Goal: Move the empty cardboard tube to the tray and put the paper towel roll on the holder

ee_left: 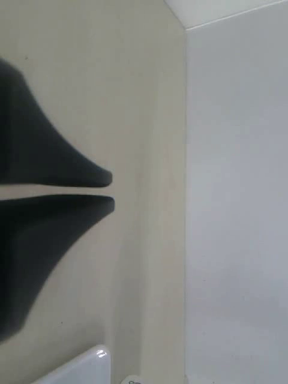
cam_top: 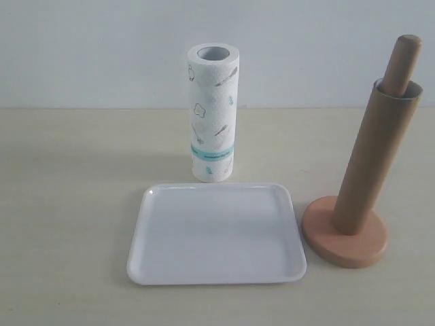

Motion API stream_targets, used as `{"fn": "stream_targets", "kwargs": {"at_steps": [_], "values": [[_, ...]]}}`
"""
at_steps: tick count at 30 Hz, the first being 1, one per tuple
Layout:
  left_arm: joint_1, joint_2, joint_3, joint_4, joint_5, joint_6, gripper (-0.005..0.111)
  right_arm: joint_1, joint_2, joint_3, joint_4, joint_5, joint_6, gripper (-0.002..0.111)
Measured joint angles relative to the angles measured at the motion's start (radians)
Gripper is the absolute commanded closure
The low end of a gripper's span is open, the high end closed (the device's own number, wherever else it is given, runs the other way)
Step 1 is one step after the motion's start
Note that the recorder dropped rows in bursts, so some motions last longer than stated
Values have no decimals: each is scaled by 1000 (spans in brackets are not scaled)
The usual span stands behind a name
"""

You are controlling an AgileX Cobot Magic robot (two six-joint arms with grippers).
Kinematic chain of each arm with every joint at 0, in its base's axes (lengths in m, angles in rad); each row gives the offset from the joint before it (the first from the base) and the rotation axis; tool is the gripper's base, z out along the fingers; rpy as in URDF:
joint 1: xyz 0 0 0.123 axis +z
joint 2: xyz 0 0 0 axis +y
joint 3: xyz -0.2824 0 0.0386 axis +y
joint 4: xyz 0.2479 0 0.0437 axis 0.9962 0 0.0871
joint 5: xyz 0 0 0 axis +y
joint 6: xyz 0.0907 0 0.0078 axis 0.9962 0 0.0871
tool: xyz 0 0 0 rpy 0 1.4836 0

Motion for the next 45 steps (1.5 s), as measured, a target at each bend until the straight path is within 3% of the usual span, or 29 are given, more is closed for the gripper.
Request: {"fn": "stream_targets", "kwargs": {"at_steps": [14,23,26,45], "values": [[0,0,0,0,0,0,103,20,289,48,11,-109,0,107],[0,0,0,0,0,0,103,319,560,238,-243,-578,-12,107],[0,0,0,0,0,0,103,369,632,264,-268,-657,-12,107],[0,0,0,0,0,0,103,384,671,268,-273,-696,63,106]]}}
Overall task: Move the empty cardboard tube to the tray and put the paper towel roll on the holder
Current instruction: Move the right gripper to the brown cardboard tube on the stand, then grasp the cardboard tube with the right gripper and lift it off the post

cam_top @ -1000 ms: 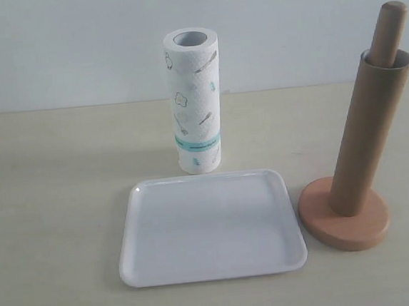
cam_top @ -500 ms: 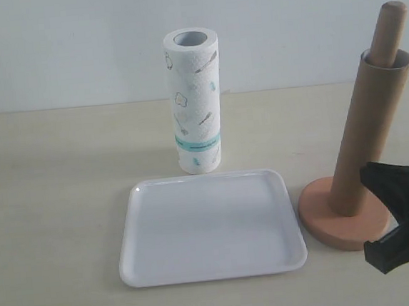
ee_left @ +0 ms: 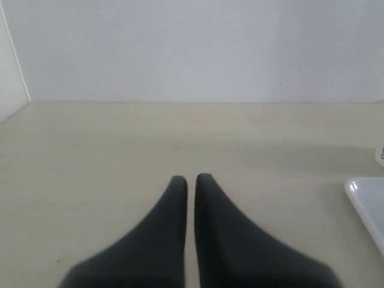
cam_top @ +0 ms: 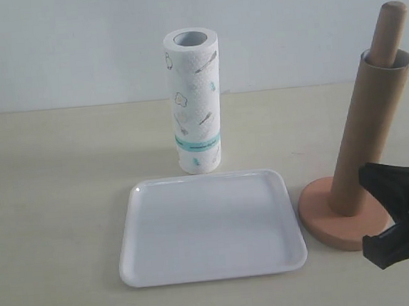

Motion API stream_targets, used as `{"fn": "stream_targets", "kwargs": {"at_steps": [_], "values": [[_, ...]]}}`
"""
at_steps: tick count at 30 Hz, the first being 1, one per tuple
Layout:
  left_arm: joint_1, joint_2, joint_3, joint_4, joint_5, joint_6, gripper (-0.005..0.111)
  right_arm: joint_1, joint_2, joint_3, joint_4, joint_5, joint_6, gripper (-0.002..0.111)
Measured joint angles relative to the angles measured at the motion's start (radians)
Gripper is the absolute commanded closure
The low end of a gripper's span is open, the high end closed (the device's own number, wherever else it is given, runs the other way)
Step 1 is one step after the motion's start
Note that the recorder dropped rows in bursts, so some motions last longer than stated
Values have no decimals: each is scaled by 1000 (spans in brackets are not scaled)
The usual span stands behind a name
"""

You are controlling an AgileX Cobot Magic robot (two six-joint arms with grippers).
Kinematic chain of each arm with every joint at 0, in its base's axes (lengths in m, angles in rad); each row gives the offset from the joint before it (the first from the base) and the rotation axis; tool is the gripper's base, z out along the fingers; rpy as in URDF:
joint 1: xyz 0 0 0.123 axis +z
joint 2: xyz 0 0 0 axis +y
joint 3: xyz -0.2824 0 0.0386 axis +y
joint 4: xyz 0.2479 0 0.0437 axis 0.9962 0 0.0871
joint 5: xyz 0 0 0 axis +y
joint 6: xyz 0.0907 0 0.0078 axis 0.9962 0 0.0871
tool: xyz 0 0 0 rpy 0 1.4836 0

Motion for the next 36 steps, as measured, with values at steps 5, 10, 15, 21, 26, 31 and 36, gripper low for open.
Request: {"fn": "stream_targets", "kwargs": {"at_steps": [5,10,15,21,26,31,36], "values": [[0,0,0,0,0,0,103,0,0,0,13,6,9,73],[0,0,0,0,0,0,103,0,0,0,126,36,-2,48],[0,0,0,0,0,0,103,0,0,0,247,38,-106,47],[0,0,0,0,0,0,103,0,7,0,306,-9,-173,47],[0,0,0,0,0,0,103,0,68,-89,312,-7,-206,47],[0,0,0,0,0,0,103,0,183,-195,357,-7,-274,47],[0,0,0,0,0,0,103,0,281,-257,406,-27,-309,47]]}}
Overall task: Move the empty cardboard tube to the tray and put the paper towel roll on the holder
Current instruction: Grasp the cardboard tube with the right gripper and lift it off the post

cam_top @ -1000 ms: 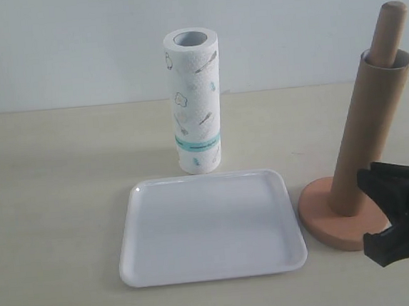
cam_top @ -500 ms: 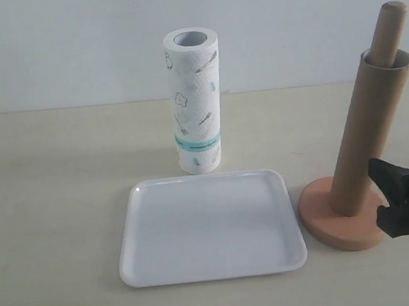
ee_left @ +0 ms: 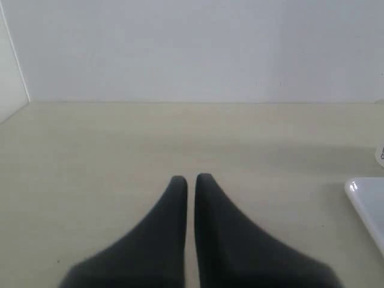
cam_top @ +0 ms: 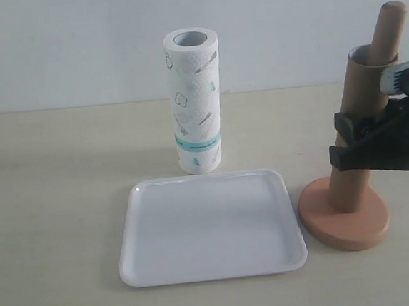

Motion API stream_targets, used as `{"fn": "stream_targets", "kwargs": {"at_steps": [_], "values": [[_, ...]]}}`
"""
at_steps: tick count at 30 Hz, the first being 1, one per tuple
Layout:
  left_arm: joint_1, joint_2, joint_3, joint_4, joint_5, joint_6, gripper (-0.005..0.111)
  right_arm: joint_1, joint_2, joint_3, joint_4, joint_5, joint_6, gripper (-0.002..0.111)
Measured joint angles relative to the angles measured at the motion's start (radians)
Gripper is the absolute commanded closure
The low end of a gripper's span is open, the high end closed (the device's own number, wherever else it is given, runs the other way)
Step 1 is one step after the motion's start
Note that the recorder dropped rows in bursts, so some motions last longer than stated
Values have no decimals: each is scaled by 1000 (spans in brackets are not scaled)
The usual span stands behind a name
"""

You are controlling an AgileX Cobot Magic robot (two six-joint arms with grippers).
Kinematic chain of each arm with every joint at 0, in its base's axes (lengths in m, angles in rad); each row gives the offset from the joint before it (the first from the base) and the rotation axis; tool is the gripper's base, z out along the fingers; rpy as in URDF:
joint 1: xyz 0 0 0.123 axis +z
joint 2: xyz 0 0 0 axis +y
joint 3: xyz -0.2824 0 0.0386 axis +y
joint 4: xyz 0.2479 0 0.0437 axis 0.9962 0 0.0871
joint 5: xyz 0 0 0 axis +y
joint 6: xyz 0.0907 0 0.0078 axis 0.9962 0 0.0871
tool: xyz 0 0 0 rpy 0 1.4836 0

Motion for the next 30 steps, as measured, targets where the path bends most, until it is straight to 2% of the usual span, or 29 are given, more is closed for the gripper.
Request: {"fn": "stream_targets", "kwargs": {"at_steps": [5,7,11,13,22,30], "values": [[0,0,0,0,0,0,103,0,14,-8,44,-32,0,50],[0,0,0,0,0,0,103,0,14,-11,49,-34,0,62],[0,0,0,0,0,0,103,0,14,-11,51,-35,0,97],[0,0,0,0,0,0,103,0,14,-11,51,-35,0,108],[0,0,0,0,0,0,103,0,12,-31,7,-65,0,108],[0,0,0,0,0,0,103,2,-131,-129,-21,104,-4,108]]}}
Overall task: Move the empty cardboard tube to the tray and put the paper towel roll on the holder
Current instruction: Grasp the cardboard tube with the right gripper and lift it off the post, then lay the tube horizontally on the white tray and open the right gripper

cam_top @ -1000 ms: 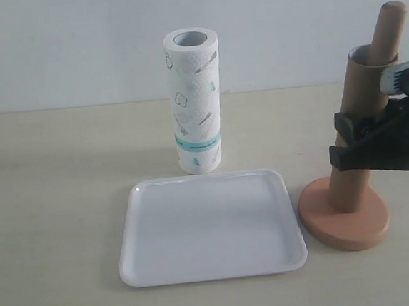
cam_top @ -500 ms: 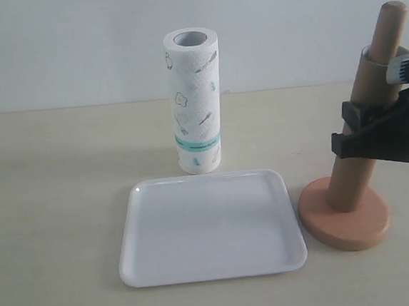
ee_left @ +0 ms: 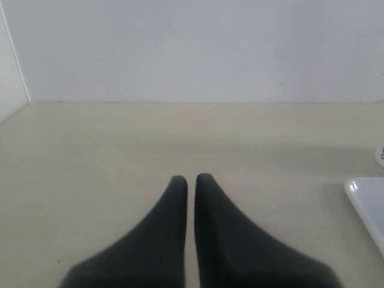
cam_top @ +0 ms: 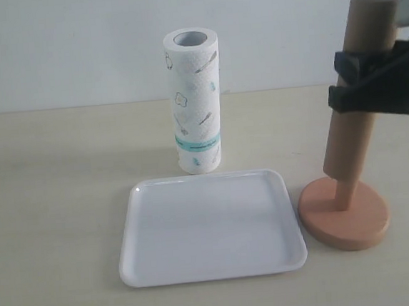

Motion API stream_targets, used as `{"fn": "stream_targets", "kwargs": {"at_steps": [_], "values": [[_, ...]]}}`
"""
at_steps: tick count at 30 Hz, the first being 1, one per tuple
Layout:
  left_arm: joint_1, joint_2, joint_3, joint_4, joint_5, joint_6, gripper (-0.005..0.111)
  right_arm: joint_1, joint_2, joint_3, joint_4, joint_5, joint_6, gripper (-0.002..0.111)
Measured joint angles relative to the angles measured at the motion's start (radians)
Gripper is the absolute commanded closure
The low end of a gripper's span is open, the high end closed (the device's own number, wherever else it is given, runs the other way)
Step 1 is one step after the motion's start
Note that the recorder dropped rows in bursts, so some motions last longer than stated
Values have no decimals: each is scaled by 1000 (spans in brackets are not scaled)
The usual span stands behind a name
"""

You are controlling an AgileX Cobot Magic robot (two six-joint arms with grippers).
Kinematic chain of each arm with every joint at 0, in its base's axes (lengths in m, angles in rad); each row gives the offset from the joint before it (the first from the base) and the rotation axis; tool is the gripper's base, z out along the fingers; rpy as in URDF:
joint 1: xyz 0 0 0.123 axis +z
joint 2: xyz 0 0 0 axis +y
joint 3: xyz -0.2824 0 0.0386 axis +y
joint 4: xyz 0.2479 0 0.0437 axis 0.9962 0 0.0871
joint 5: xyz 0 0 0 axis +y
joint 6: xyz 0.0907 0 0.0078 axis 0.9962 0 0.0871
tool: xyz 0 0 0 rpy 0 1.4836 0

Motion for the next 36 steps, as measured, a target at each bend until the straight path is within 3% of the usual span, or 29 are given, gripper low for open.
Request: {"fn": "stream_targets", "kwargs": {"at_steps": [11,22,28,33,36], "values": [[0,0,0,0,0,0,103,0,-229,-251,12,229,-132,108],[0,0,0,0,0,0,103,18,-270,-572,-1,485,-205,108],[0,0,0,0,0,0,103,193,-264,-576,-3,690,-368,108],[0,0,0,0,0,0,103,373,-212,-519,-4,728,-413,108],[0,0,0,0,0,0,103,432,-106,-479,-4,733,-416,108]]}}
